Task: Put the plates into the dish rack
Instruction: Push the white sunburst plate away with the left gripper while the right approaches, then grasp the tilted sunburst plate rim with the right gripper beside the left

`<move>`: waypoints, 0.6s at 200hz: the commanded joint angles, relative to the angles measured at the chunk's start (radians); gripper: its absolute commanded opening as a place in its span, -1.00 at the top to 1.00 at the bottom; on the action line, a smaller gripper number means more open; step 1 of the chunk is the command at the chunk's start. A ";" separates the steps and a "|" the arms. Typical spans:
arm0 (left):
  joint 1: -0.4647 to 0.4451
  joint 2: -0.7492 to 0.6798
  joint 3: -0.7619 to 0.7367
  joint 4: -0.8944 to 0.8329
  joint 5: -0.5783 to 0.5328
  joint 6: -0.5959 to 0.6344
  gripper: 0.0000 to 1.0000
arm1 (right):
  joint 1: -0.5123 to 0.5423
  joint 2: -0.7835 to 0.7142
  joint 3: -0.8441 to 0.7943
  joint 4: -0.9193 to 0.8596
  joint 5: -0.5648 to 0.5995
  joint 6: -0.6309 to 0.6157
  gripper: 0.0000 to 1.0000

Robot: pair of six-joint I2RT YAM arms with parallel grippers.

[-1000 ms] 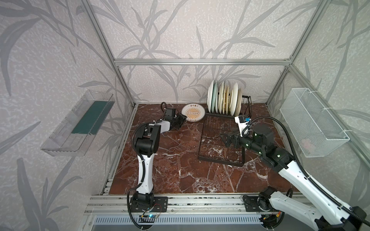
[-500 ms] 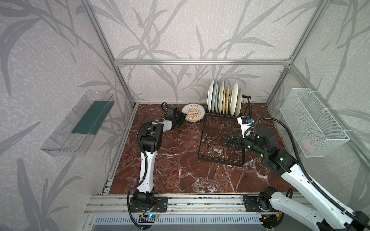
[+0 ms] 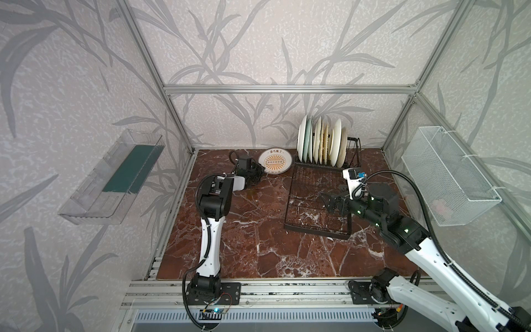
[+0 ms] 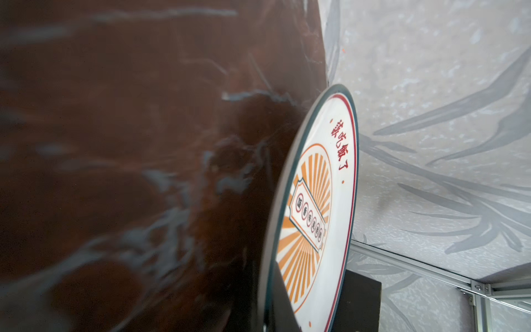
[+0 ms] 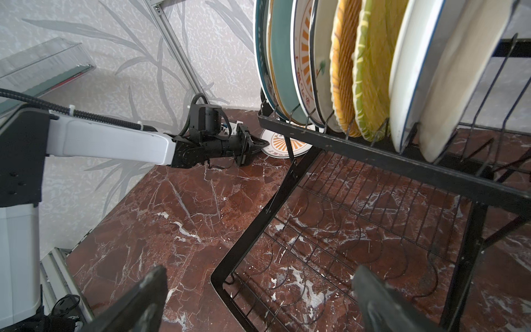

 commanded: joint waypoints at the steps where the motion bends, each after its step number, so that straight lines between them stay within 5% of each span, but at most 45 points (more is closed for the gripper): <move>1: 0.063 -0.155 -0.126 -0.022 -0.009 0.025 1.00 | 0.013 0.016 0.005 0.027 0.015 -0.042 -1.00; 30: 0.134 -0.368 -0.314 -0.054 0.039 0.082 1.00 | 0.066 0.048 -0.036 0.182 0.032 -0.157 -0.98; 58: 0.184 -0.581 -0.389 -0.292 0.073 0.191 1.00 | 0.153 0.114 -0.044 0.313 0.084 -0.323 -0.98; 120: 0.211 -0.919 -0.339 -0.835 0.052 0.313 1.00 | 0.319 0.286 0.009 0.464 0.125 -0.713 -0.98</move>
